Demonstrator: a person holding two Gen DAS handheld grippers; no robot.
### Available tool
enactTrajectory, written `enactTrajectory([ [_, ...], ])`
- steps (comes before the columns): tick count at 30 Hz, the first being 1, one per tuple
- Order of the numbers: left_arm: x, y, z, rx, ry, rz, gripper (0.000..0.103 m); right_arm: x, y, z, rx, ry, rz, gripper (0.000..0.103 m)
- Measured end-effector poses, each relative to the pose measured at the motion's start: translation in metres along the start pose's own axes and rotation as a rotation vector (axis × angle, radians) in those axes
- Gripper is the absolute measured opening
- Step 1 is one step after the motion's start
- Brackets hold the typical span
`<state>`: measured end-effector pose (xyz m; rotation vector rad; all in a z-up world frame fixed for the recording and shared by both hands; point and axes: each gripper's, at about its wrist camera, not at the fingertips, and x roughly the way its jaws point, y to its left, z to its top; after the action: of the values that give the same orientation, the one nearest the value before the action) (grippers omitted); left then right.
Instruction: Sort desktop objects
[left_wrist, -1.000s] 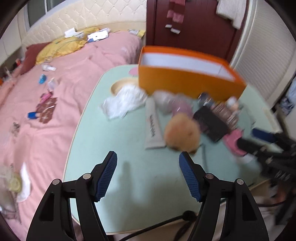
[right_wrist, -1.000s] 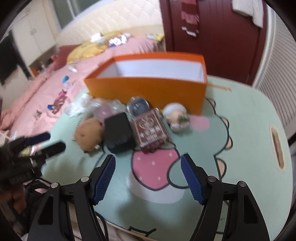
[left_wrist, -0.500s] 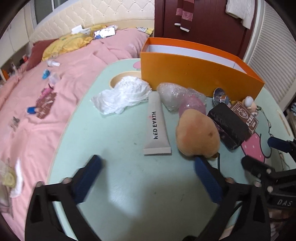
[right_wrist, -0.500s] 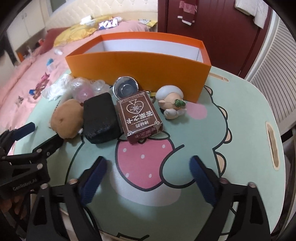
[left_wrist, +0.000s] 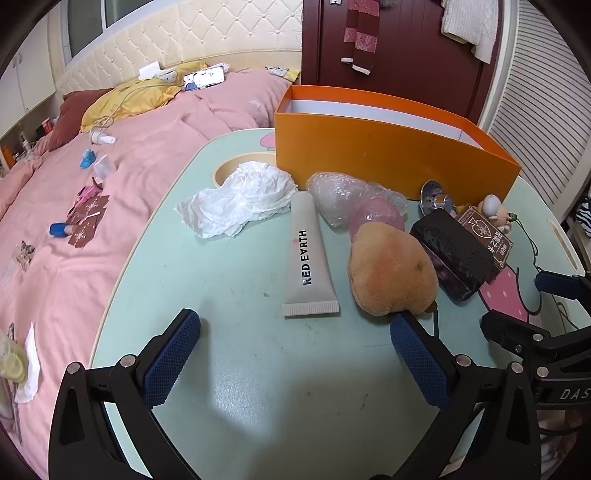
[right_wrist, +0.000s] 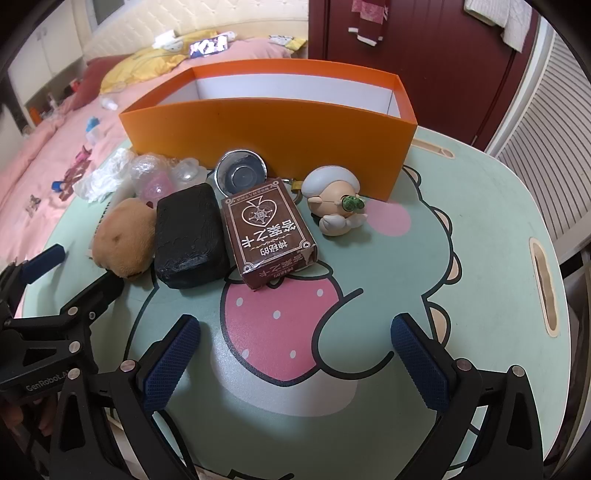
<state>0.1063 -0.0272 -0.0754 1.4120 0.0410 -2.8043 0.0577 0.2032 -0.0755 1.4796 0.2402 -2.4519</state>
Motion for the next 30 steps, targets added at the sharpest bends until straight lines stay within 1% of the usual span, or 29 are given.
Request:
enactTrajectory([
  [30, 0.0003, -0.0017, -0.0009, -0.001, -0.010, 0.000, 0.103, 0.0012, -0.0021, 0.0018, -0.005, -0.001, 0.003, 0.103],
])
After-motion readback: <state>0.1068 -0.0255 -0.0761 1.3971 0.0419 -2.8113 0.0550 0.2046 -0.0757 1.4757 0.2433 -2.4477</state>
